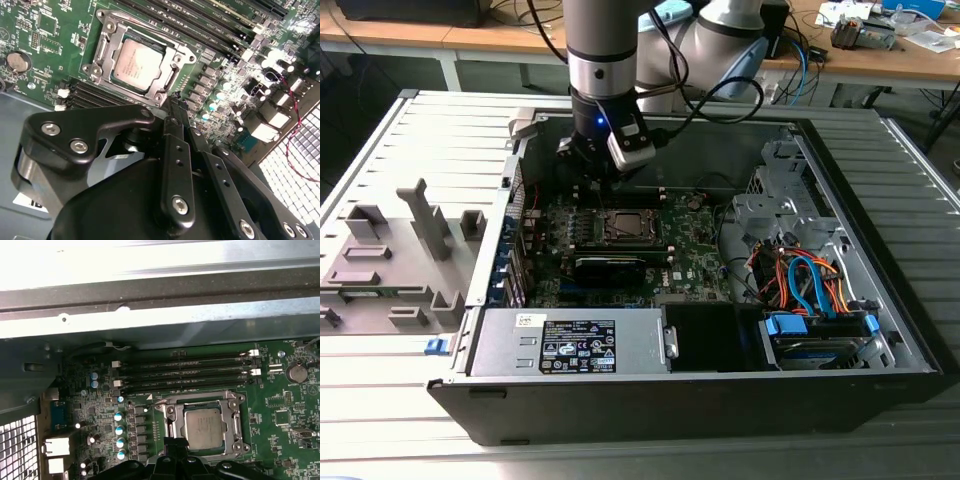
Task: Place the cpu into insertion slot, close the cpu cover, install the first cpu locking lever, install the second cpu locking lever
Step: 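Install the first cpu locking lever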
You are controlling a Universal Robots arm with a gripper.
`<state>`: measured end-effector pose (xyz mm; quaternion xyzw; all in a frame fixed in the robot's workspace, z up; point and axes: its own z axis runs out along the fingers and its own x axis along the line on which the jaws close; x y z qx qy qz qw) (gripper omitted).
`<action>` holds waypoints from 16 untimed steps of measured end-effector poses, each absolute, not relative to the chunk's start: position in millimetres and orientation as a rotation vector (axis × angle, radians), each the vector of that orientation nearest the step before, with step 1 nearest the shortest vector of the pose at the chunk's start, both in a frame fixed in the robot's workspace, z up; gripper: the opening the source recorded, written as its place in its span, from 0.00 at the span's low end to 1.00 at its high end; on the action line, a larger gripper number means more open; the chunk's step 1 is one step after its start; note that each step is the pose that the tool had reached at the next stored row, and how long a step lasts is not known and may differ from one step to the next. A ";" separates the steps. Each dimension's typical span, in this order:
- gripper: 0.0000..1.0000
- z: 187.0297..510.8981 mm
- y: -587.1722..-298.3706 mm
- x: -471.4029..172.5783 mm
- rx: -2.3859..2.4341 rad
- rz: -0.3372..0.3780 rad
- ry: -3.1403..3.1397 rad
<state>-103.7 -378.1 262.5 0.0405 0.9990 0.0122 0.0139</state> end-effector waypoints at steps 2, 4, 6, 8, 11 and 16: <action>0.11 262.4 -378.0 -105.4 0.126 0.038 3.111; 0.11 262.4 -378.0 -107.4 0.126 0.038 3.111; 0.11 262.4 -378.0 -109.2 0.126 0.038 3.111; 0.11 262.4 -378.1 -110.4 0.126 0.038 3.111; 0.11 262.4 -378.1 -111.8 0.126 0.038 3.111; 0.11 262.4 -378.1 -113.7 0.126 0.038 3.111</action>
